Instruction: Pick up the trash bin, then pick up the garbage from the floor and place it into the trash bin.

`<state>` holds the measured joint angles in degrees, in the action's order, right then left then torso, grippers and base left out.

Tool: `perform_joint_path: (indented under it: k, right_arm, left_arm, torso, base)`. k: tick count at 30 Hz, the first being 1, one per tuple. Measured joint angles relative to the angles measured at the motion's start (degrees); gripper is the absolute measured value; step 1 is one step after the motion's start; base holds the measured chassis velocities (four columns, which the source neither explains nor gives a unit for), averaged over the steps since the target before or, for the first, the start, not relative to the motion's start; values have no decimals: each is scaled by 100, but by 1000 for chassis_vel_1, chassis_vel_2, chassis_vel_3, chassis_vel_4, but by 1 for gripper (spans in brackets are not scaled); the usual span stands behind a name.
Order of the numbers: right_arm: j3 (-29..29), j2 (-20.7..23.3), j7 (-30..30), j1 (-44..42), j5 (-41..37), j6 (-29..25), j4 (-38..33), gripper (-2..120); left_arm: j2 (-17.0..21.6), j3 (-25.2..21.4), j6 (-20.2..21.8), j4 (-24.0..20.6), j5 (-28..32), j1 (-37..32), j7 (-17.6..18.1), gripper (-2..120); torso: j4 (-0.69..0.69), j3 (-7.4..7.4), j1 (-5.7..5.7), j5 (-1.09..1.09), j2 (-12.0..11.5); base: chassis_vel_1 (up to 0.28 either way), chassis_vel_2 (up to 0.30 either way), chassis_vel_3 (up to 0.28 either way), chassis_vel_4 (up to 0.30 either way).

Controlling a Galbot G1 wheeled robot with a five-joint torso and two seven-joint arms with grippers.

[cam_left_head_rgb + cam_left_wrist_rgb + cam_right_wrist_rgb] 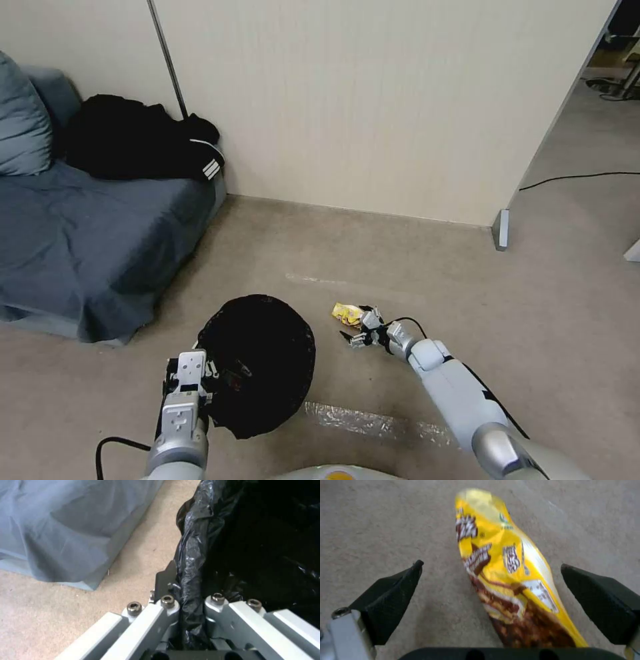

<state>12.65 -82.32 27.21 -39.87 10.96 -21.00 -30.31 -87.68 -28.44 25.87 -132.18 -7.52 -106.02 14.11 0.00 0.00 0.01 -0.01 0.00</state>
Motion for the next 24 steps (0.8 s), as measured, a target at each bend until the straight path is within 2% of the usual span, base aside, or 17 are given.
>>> perform_joint_path:
  k: [7,10,12,15,16,19,20,22,24]
  right_arm:
    - [5,16,-26,76,-217,13,278,98]
    - [6,36,-27,99,-268,10,365,84]
    - [6,40,-27,99,-281,8,376,80]
    - [6,39,-32,84,-321,-4,385,66]
    - [6,39,-32,84,-321,-4,385,66]
    - [2,24,-57,47,-348,-15,353,52]
    - [2,24,-57,47,-348,-15,353,52]
    - [-4,22,-87,31,-380,-15,290,41]
    - [-6,22,-90,29,-384,-14,277,37]
  left_arm:
    - [-2,18,0,22,-21,1,0,1]
    - [-10,44,-10,30,-55,-7,0,1]
    - [-14,50,-14,32,-63,-11,0,1]
    - [-19,59,-28,32,-76,-25,0,1]
    - [-19,59,-28,32,-76,-25,0,1]
    - [-16,57,-31,27,-76,-38,0,1]
    - [-16,57,-31,27,-76,-38,0,1]
    - [-9,52,-32,1,-75,-42,0,1]
    - [-9,51,-32,-4,-73,-42,0,1]
  torso:
    - [0,0,0,0,0]
    - [0,0,0,0,0]
    - [0,0,0,0,0]
    - [0,0,-1,0,0]
    - [0,0,-1,0,0]
    - [0,0,-1,1,0]
    - [0,0,-1,1,0]
    - [0,0,0,0,0]
    - [0,0,0,0,0]
  base:
    - [0,0,0,0]
    - [0,0,0,0]
    - [0,0,0,0]
    - [0,0,0,0]
    - [0,0,0,0]
    - [0,0,0,0]
    - [0,0,0,0]
    - [0,0,0,0]
    - [0,0,0,0]
